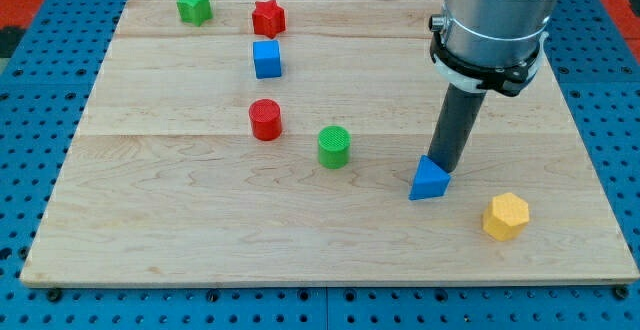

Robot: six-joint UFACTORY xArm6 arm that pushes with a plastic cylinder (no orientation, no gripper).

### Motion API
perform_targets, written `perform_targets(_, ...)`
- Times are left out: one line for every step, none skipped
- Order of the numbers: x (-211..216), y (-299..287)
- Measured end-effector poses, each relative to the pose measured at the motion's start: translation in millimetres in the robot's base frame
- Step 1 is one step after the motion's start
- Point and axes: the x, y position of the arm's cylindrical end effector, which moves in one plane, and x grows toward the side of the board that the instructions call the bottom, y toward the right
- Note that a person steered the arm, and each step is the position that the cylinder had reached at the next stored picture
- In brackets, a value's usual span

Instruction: Slide the blue cube to the bottom left of the red circle

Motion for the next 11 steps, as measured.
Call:
perform_targets(-37, 33)
perform_targets(-100, 15)
perform_targets(-145, -47)
perform_targets(-178, -120)
perform_targets(-191, -191)
perform_targets(-164, -257)
perform_targets(-140, -275)
perform_targets(-146, -286)
perform_targets(-114, -297)
perform_targets(-89, -297)
perform_targets(-58, -293)
